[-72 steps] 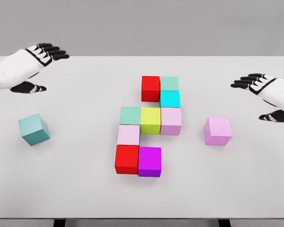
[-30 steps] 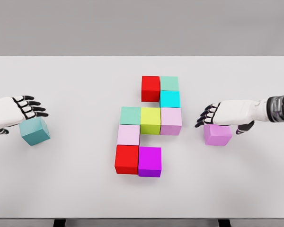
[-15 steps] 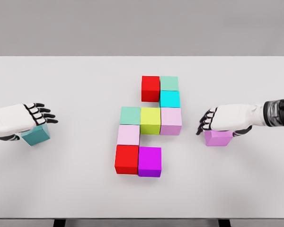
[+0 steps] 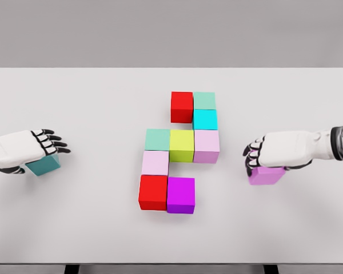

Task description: Assemble the squares on the desktop into the number 2

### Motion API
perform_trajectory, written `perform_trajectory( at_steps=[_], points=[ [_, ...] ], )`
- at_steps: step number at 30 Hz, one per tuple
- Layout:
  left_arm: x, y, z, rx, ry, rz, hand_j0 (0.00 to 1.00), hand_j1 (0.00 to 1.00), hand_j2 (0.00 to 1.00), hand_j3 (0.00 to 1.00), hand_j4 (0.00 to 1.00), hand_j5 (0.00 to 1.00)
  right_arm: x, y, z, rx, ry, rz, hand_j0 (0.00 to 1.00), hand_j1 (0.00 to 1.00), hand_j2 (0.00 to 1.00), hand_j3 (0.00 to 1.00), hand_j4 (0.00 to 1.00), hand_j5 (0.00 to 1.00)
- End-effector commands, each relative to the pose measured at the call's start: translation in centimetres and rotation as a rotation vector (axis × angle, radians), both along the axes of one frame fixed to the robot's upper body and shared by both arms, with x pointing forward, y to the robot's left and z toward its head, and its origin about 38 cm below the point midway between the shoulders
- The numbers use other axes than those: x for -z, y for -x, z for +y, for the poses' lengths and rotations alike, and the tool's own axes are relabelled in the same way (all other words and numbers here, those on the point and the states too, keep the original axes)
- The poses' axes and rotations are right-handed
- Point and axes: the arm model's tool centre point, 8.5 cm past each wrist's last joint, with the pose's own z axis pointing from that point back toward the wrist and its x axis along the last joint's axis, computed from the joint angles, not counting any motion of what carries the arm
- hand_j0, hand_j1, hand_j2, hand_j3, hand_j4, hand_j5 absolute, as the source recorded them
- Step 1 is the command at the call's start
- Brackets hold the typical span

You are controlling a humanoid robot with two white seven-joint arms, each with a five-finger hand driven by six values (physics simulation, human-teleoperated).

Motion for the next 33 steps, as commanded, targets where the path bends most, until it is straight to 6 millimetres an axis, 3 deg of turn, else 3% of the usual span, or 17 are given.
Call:
perform_trajectory(
  at_steps=[1,2,5,10,13,16,21,25,27,29,32,33],
  points=[
    [0.0,-0.1,0.2,-0.009,0.001,0.003,1.00,1.00,1.00,1.00,1.00,1.00,-0.3,0.3,0.5,-0.001,-0.055,0.037,0.64,0.64,0.64,0.64,0.64,0.64],
    [-0.1,-0.1,0.3,-0.010,0.001,0.000,1.00,1.00,1.00,1.00,1.00,1.00,-0.2,0.4,0.8,-0.004,-0.076,0.053,0.64,0.64,0.64,0.64,0.64,0.64],
    [-0.2,-0.3,0.5,-0.017,-0.017,0.005,0.77,0.77,0.77,0.77,0.77,0.77,1.1,1.0,2.2,-0.028,-0.112,0.114,0.64,0.64,0.64,0.64,0.64,0.64],
    [-0.1,-0.3,0.6,-0.020,-0.035,0.019,0.56,0.56,0.56,0.56,0.56,0.56,2.1,1.4,4.3,-0.069,-0.157,0.157,0.64,0.64,0.64,0.64,0.64,0.64],
    [-0.3,-0.4,0.7,-0.021,-0.039,0.017,0.56,0.56,0.56,0.56,0.56,0.56,2.3,1.4,5.0,-0.083,-0.169,0.161,0.65,0.65,0.65,0.65,0.65,0.65],
    [-0.6,-0.6,0.6,-0.021,-0.035,0.008,0.56,0.56,0.56,0.56,0.56,0.56,2.2,1.4,4.5,-0.073,-0.161,0.158,0.99,0.99,0.99,0.99,0.99,0.99],
    [-1.9,-1.5,0.2,-0.015,-0.026,-0.033,0.56,0.56,0.56,0.56,0.56,0.56,2.0,1.3,4.2,-0.066,-0.156,0.153,1.00,1.00,1.00,1.00,1.00,1.00],
    [-2.7,-2.6,-0.8,-0.007,0.001,-0.067,0.56,0.56,0.56,0.56,0.56,0.56,-0.3,0.4,2.8,-0.027,-0.171,0.095,1.00,1.00,1.00,1.00,1.00,1.00],
    [-2.8,-3.2,-1.4,-0.006,0.023,-0.082,0.57,0.57,0.57,0.57,0.57,0.57,-3.5,0.1,-0.5,0.059,-0.218,0.075,1.00,1.00,1.00,1.00,1.00,1.00],
    [-2.9,-4.0,-1.7,-0.014,0.036,-0.088,0.57,0.57,0.57,0.57,0.57,0.57,-5.5,0.6,-3.5,0.134,-0.223,0.076,1.00,1.00,1.00,1.00,1.00,1.00],
    [-2.9,-5.1,-1.9,-0.035,0.041,-0.086,0.58,0.58,0.58,0.58,0.58,0.58,-5.2,1.3,-6.1,0.201,-0.180,0.096,1.00,1.00,1.00,1.00,1.00,1.00],
    [-3.0,-5.5,-2.4,-0.031,0.053,-0.093,0.58,0.58,0.58,0.58,0.58,0.58,-5.2,2.2,-7.8,0.243,-0.145,0.111,1.00,1.00,1.00,1.00,1.00,1.00]
  ],
)
